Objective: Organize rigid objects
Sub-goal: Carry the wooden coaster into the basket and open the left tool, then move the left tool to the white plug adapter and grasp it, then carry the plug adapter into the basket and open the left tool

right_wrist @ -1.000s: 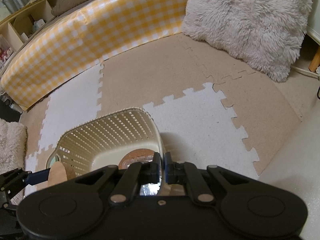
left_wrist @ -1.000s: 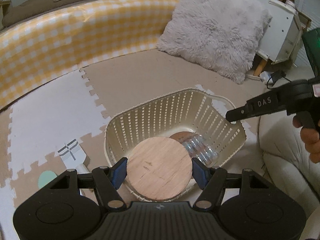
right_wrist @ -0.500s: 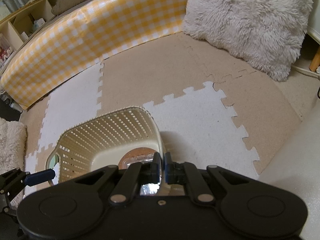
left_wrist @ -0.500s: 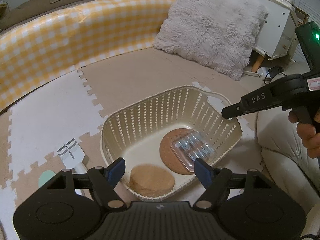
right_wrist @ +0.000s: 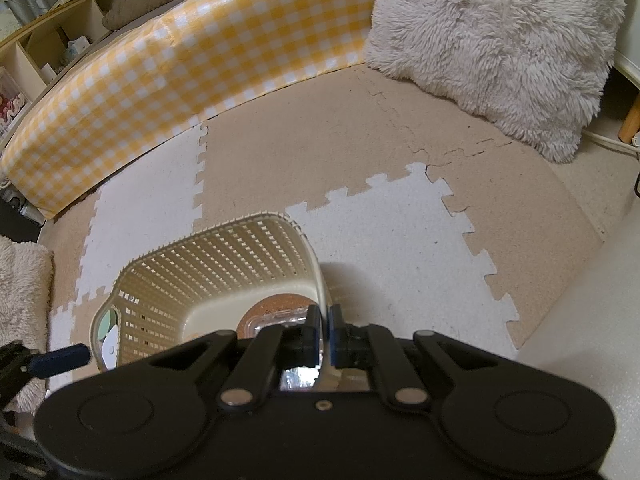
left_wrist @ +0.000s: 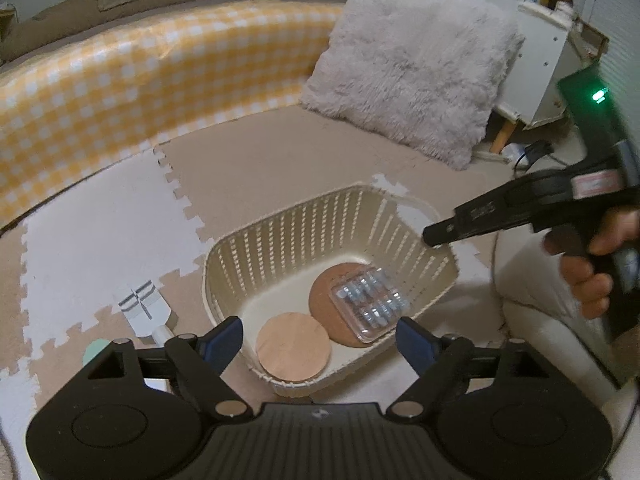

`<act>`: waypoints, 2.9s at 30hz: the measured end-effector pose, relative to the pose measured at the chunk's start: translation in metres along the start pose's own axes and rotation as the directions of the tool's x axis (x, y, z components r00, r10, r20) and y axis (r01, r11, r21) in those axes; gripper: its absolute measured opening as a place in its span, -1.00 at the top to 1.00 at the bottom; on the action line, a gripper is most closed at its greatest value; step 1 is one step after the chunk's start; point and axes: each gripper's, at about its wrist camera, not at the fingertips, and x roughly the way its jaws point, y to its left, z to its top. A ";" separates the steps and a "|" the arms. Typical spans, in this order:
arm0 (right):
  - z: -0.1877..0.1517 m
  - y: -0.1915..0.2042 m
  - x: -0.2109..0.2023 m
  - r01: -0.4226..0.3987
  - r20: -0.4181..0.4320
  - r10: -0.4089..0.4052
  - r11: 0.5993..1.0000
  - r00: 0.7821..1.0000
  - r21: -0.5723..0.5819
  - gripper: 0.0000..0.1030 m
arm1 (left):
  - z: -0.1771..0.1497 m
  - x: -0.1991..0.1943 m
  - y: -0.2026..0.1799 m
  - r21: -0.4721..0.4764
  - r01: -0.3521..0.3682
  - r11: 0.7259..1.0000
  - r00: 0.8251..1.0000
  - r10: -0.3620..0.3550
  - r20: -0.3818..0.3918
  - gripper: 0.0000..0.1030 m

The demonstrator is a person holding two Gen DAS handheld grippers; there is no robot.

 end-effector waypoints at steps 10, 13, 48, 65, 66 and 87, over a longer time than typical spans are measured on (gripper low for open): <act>0.000 0.000 0.000 0.003 0.000 -0.003 1.000 1.000 -0.003 0.91 | 0.004 -0.066 0.011 -0.019 -0.015 1.000 0.995 0.017 0.101 -0.91; 0.000 0.000 0.000 0.006 0.000 -0.006 1.000 1.000 -0.006 0.91 | 0.001 -0.082 0.023 -0.038 -0.046 0.998 0.991 0.050 0.127 -1.00; -0.002 0.001 0.001 0.019 -0.009 -0.019 1.000 1.000 -0.011 0.87 | -0.128 0.020 0.097 -0.724 -0.286 0.627 0.958 0.176 -0.226 -0.41; -0.003 0.002 0.001 0.021 -0.010 -0.021 0.999 1.000 -0.025 0.89 | -0.113 0.009 0.089 -0.665 -0.287 0.689 0.958 0.214 -0.191 -0.23; -0.003 0.002 0.001 0.017 -0.008 -0.017 1.000 1.000 -0.024 0.91 | -0.110 0.006 0.088 -0.662 -0.279 0.696 0.960 0.215 -0.178 -0.23; -0.003 0.005 -0.001 0.024 -0.001 -0.024 0.999 1.000 -0.042 0.92 | -0.017 -0.019 0.022 -0.441 -0.032 0.897 0.987 0.098 0.128 -0.23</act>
